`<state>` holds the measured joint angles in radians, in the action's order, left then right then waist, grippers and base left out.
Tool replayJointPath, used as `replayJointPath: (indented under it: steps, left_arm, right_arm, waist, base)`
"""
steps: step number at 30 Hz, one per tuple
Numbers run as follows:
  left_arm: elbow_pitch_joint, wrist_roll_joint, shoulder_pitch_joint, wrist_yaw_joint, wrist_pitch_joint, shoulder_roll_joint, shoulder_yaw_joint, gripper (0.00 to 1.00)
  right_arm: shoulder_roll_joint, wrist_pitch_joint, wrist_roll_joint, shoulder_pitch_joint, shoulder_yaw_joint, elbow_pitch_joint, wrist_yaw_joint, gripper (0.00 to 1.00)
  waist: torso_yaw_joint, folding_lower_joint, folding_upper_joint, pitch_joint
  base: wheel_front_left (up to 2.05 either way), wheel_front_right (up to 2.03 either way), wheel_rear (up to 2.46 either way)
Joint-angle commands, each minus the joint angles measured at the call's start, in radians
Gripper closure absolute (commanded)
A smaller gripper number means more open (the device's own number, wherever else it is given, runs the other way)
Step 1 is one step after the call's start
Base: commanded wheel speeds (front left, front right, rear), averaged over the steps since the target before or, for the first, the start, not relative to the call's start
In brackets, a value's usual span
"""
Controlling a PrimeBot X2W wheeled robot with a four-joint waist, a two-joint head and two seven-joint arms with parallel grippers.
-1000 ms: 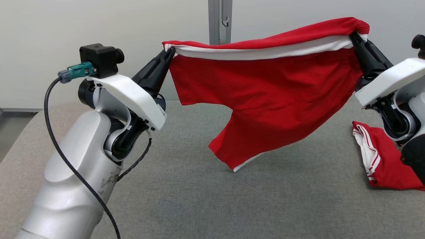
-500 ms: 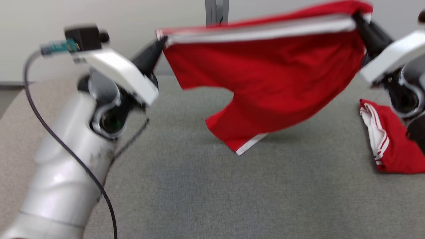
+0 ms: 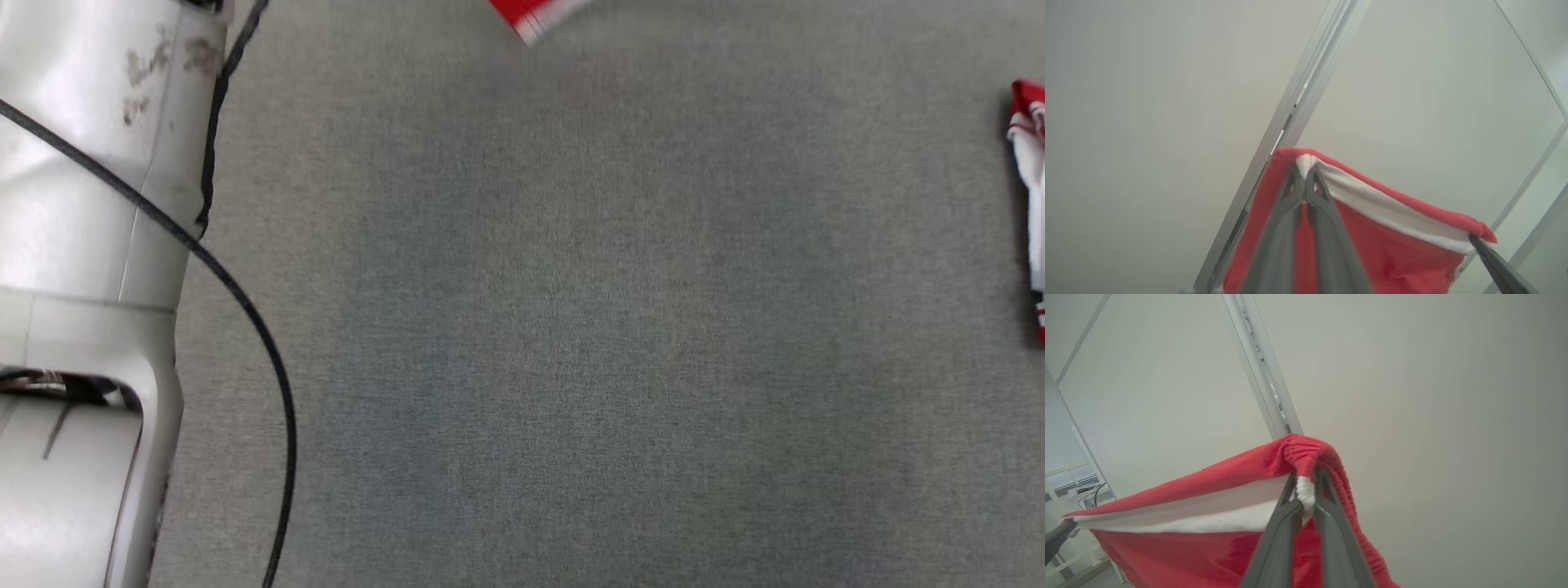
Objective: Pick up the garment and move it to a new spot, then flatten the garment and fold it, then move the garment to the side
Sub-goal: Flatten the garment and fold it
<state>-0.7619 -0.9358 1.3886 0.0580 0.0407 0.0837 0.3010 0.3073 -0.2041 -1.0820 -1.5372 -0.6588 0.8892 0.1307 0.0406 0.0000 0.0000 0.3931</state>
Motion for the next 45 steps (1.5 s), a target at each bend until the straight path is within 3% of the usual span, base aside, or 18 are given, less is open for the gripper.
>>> replayJointPath:
  steps: [1,6,9,15,19,25,38,45]
  left_arm:
    - [-0.021,-0.004,0.033,0.016,0.057,-0.008,-0.008,1.00]
    - [-0.091,-0.002,0.104,0.060,0.201,-0.026,0.013,1.00]
    - [-0.126,-0.016,0.069,0.069,0.217,-0.028,0.042,1.00]
    - [-0.155,-0.102,-0.005,0.071,0.221,-0.028,0.121,1.00]
    - [-0.150,-0.191,-0.076,0.072,0.138,-0.029,0.235,1.00]
    - [-0.177,-0.233,-0.163,0.072,0.142,-0.030,0.307,1.00]
    - [-0.157,-0.192,-0.368,0.072,0.047,0.088,0.531,1.00]
    - [-0.160,-0.168,-0.446,0.071,0.049,0.137,0.624,1.00]
  right_arm:
    - [-0.007,-0.027,-0.005,-0.014,0.003,0.014,0.000,1.00]
    - [-0.031,-0.063,-0.040,0.018,0.042,0.020,0.000,1.00]
    - [-0.029,-0.063,-0.074,0.082,0.042,0.034,0.000,1.00]
    - [-0.010,-0.031,-0.135,0.190,0.006,0.076,0.000,1.00]
    - [0.009,0.008,-0.175,0.259,-0.033,0.074,0.000,1.00]
    - [0.031,0.058,-0.249,0.370,-0.060,0.062,0.000,1.00]
    - [0.091,0.210,-0.340,0.587,-0.140,0.042,0.000,1.00]
    - [0.084,0.259,-0.363,0.659,-0.166,0.088,0.000,1.00]
  waist:
    - [-0.003,0.0000,0.0000,0.070]
    - [0.003,0.0000,0.0000,0.126]
    - [0.014,0.0000,0.0000,0.136]
    - [0.031,0.0000,0.0000,0.139]
    - [0.049,0.0000,0.0000,0.130]
    - [0.063,0.0000,0.0000,0.089]
    - [0.068,0.0000,0.0000,-0.037]
    - [0.055,0.0000,0.0000,-0.102]
  base:
    - [0.00,0.00,0.00]
    - [0.00,0.00,0.00]
    - [0.00,0.00,0.00]
    - [0.00,0.00,0.00]
    - [0.00,0.00,0.00]
    - [0.00,0.00,0.00]
    - [0.00,0.00,0.00]
    - [0.00,0.00,0.00]
